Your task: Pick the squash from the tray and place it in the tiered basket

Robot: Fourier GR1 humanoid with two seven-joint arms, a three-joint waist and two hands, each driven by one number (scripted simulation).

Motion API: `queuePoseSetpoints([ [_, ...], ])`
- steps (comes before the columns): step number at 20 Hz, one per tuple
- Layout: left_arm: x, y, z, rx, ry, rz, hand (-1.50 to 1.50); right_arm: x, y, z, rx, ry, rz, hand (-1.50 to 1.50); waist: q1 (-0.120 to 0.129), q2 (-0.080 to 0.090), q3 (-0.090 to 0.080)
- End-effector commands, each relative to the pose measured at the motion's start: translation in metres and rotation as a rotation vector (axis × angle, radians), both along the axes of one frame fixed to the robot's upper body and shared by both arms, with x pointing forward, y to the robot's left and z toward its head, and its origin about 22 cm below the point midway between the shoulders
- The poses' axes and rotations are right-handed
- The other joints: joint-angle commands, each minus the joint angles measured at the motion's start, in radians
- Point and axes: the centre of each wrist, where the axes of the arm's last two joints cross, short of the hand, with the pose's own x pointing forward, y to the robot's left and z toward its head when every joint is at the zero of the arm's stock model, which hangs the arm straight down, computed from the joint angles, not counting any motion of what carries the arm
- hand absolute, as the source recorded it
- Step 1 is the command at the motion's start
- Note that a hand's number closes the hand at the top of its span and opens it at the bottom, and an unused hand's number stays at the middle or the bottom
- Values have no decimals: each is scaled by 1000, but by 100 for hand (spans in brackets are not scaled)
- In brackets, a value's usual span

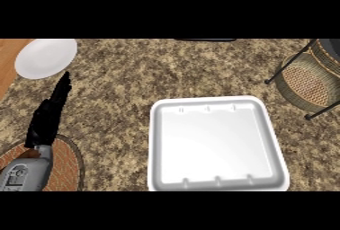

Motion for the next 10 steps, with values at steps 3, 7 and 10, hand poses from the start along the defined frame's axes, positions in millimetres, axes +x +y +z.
queuePoseSetpoints([
  [3,-3,2,-7,-11,8,7,0,-8,-19,-34,115,3,41,150,-11,-1,3],
  [7,-3,5,-4,0,-1,18,0,-17,-47,-35,182,-5,59,150,-5,2,3],
  [10,5,2,-3,3,-7,28,0,-18,-46,-46,352,-65,19,150,-16,1,4],
])
